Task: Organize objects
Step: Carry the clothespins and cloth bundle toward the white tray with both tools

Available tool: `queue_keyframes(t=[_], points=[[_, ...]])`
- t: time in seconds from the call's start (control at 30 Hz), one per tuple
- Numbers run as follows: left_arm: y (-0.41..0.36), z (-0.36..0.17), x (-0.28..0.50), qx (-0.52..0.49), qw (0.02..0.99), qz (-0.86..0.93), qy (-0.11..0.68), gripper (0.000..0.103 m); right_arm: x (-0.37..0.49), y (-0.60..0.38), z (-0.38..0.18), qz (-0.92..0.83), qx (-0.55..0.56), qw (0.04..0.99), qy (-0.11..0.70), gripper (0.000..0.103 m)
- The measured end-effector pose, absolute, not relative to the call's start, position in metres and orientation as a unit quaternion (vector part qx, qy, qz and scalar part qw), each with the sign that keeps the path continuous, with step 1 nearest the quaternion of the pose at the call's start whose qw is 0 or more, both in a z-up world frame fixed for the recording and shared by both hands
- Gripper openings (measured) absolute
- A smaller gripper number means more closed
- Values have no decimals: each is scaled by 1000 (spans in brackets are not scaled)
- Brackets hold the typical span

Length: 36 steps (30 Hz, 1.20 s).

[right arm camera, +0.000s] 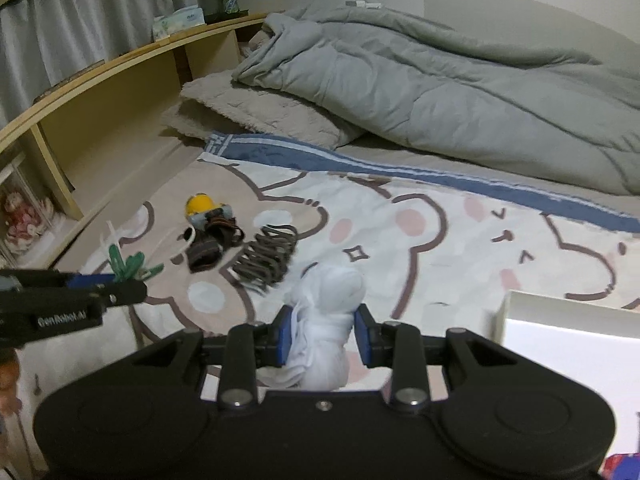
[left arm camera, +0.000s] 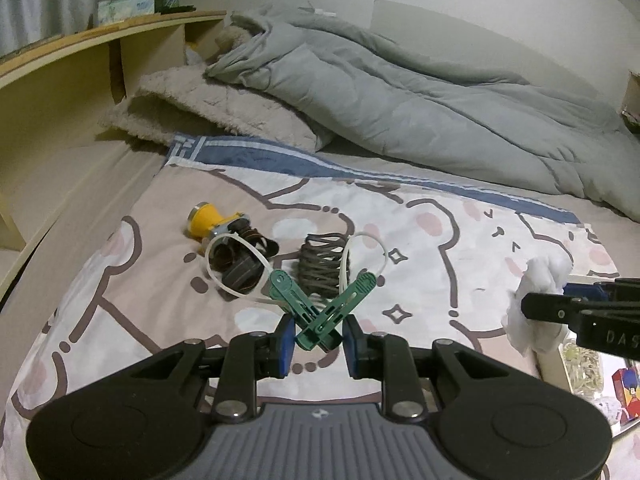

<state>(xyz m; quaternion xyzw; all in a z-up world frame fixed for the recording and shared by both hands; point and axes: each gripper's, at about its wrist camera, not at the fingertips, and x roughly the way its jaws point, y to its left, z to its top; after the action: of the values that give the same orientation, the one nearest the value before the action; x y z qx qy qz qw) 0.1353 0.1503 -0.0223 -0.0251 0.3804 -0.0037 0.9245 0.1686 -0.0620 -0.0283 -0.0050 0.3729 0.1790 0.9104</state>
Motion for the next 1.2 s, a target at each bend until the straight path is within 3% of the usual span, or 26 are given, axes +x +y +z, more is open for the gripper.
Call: queue_keyframes(t=[0.73,1.2], points=[[93,-15,131,-19,928,-26,371,27,138,-130,-8,148,-8,927,345,33],[10,-13,139,-7,926,-101,363,27,122,-225,-8,73,28,935,345,33]])
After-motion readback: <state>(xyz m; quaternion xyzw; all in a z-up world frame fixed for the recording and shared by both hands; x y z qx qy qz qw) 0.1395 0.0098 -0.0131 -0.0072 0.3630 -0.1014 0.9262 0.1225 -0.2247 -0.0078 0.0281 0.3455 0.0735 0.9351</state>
